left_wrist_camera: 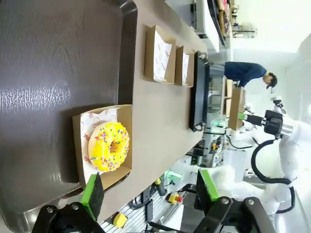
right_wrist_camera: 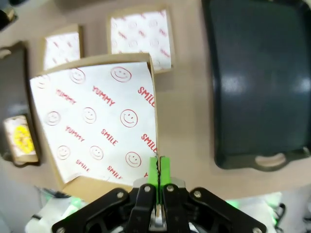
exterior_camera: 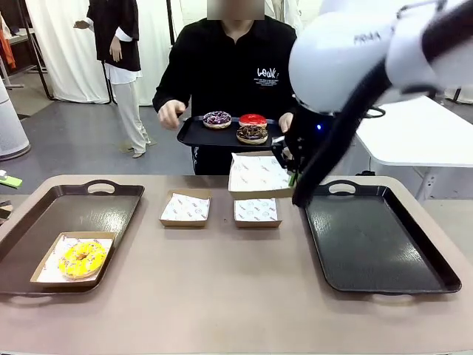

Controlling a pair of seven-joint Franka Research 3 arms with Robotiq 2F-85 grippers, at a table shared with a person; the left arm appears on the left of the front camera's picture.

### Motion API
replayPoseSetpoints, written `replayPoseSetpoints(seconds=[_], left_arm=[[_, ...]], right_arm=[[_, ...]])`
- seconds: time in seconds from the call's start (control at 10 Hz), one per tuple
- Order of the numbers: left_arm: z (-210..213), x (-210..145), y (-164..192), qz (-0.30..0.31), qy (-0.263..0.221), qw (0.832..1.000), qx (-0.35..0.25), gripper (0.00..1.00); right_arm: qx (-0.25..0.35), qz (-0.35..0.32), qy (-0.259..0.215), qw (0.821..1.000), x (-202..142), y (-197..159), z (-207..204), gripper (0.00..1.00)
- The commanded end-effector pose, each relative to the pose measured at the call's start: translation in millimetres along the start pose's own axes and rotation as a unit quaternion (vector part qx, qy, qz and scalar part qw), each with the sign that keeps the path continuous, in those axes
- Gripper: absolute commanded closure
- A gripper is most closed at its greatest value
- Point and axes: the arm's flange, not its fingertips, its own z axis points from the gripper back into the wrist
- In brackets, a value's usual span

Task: Individually package the donuts and arrange them on the tray.
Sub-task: Place the picked Paper togo box on the Handle tray while simultaneously picking up another Paper togo box from the table with the other hand.

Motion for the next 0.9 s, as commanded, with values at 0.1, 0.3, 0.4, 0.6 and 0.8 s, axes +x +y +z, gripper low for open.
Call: replayPoseSetpoints(seconds=[0.1, 0.3, 0.4, 0.6, 0.8], left_arm=[[14.3, 4.8, 6.6, 0.004, -0.032, 0.998, -0.049, 0.00], [26.4, 0.0, 10.4, 0.016, -0.056, 0.997, -0.056, 0.00], [32.6, -4.7, 12.0, 0.020, -0.057, 0.997, -0.056, 0.00], [40.0, -11.4, 16.4, 0.029, -0.049, 0.998, -0.038, 0.00], [42.7, -17.9, 18.6, 0.024, -0.055, 0.998, -0.020, 0.00]], right_arm=[[-0.024, 0.021, 0.020, 0.999, 45.2, 25.9, -3.0, 1.00], [-0.021, 0.017, 0.026, 0.999, 63.4, 27.2, -7.0, 1.00], [-0.020, 0.014, 0.028, 0.999, 69.5, 26.3, -9.9, 1.00], [-0.016, 0.001, 0.029, 0.999, 80.4, 23.3, -10.1, 1.00], [-0.007, 0.000, 0.036, 0.999, 88.6, 21.1, -9.5, 1.00]])
